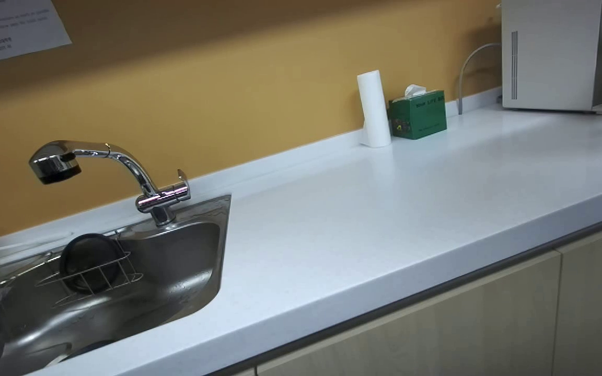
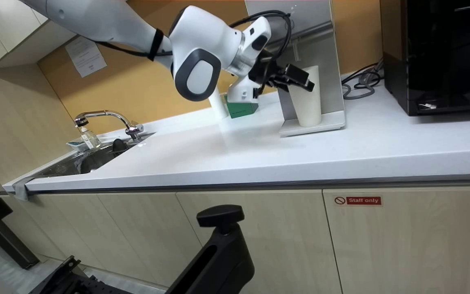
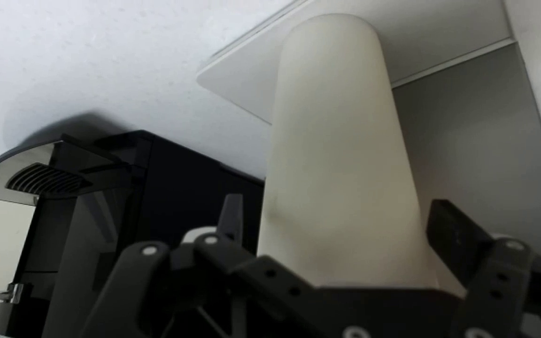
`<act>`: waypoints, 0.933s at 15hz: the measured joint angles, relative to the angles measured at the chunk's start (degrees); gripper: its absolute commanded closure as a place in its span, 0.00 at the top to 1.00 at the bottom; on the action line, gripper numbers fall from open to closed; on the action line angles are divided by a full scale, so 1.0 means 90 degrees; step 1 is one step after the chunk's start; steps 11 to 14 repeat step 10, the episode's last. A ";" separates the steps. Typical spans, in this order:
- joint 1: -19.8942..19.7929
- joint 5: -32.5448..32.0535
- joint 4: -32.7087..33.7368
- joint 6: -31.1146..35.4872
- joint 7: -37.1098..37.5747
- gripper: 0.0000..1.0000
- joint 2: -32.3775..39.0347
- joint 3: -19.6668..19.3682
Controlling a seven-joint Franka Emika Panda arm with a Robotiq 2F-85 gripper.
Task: Put the cup on the water dispenser
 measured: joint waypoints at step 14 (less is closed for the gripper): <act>0.0614 -0.0166 -0.0410 -0.0704 -0.0367 1.00 -0.0337 -0.0614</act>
